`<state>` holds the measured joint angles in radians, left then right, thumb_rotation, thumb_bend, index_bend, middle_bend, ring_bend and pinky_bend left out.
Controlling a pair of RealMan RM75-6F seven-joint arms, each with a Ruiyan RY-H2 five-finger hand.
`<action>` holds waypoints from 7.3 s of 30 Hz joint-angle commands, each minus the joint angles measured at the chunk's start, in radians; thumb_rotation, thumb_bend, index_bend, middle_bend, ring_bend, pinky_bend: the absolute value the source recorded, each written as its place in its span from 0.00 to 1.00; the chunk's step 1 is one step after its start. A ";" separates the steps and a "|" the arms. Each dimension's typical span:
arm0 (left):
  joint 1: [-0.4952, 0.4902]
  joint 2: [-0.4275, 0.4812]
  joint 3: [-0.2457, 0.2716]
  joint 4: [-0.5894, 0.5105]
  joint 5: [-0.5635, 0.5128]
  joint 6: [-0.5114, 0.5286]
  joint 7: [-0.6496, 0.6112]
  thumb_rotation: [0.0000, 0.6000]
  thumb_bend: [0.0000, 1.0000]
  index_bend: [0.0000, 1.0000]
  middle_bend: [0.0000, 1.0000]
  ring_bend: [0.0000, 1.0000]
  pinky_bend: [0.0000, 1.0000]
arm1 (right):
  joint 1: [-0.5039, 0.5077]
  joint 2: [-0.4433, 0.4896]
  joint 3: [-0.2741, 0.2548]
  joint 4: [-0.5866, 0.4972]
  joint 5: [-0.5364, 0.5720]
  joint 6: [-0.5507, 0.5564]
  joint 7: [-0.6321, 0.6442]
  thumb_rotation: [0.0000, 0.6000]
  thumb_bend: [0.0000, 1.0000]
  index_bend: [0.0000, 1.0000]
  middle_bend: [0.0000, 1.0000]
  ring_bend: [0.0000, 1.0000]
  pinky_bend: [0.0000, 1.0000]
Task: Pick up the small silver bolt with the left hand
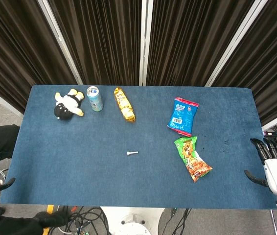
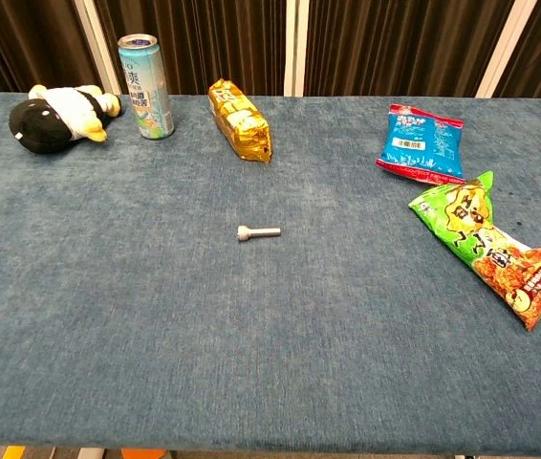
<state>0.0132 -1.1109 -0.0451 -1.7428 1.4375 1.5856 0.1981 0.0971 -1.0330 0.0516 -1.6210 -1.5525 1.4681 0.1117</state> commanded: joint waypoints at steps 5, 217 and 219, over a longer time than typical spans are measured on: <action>0.002 0.003 0.002 0.003 0.011 0.004 -0.008 1.00 0.00 0.25 0.15 0.02 0.00 | -0.014 -0.001 -0.007 -0.002 -0.005 0.018 0.000 1.00 0.11 0.08 0.10 0.00 0.00; -0.667 -0.215 -0.131 0.055 -0.297 -0.487 -0.133 1.00 0.27 0.26 0.13 0.00 0.00 | -0.038 0.029 -0.003 -0.048 0.022 0.012 -0.037 1.00 0.11 0.08 0.11 0.00 0.00; -0.620 -0.172 -0.112 0.034 -0.291 -0.434 -0.117 1.00 0.25 0.26 0.13 0.00 0.00 | -0.037 0.026 -0.002 -0.042 0.020 0.014 -0.028 1.00 0.11 0.08 0.11 0.00 0.00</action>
<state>-0.6754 -1.3495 -0.1833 -1.6576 1.1257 1.0780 0.0553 0.0595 -1.0056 0.0493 -1.6656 -1.5315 1.4816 0.0811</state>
